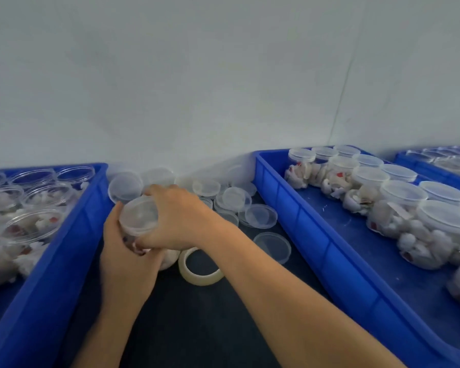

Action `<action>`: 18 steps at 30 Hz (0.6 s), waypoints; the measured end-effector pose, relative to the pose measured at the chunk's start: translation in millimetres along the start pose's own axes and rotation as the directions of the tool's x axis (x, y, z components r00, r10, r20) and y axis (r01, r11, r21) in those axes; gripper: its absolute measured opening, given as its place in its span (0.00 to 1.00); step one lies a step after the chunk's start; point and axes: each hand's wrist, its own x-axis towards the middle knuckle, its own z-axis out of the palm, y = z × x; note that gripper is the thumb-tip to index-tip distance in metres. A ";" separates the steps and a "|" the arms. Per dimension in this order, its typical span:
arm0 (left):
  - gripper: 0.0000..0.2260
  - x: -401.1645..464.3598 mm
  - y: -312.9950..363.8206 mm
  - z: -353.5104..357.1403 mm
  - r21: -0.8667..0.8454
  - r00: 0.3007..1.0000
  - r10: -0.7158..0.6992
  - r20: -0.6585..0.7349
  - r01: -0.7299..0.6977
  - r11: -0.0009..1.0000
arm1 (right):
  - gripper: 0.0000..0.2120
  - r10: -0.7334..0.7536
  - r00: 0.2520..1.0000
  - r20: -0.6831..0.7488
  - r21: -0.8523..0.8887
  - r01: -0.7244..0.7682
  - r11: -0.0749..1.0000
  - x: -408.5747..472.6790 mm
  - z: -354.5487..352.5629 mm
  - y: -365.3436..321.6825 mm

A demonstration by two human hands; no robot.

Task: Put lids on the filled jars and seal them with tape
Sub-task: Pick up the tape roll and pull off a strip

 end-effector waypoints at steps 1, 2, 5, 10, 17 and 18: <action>0.44 3.0 6.0 4.3 -0.024 1.000 0.010 -0.006 -0.011 1.000 | 0.40 -0.012 1.000 -0.017 -0.016 0.012 1.000 0.6 -8.0 0.0; 0.43 6.3 10.5 8.2 -0.042 1.000 0.024 -0.003 -0.024 0.999 | 0.41 -0.024 0.999 -0.035 -0.038 0.023 0.999 1.5 -16.6 -0.2; 0.36 24.8 34.1 27.7 -0.027 0.997 0.068 0.025 -0.067 0.997 | 0.46 -0.029 0.994 -0.102 -0.125 0.016 0.992 4.5 -46.0 3.2; 0.25 52.3 89.4 83.1 -0.099 0.991 0.132 -0.004 -0.132 0.986 | 0.42 0.034 0.962 -0.272 -0.082 -0.058 0.995 5.9 -104.4 25.3; 0.15 93.7 136.3 186.3 -0.122 0.970 0.126 0.209 -0.102 0.987 | 0.34 0.175 0.806 -0.565 -0.046 -0.243 0.969 5.4 -164.4 99.9; 0.16 99.7 138.4 201.6 -0.127 0.960 0.123 0.250 -0.093 0.987 | 0.33 0.207 0.775 -0.597 -0.017 -0.270 0.963 5.3 -168.9 114.3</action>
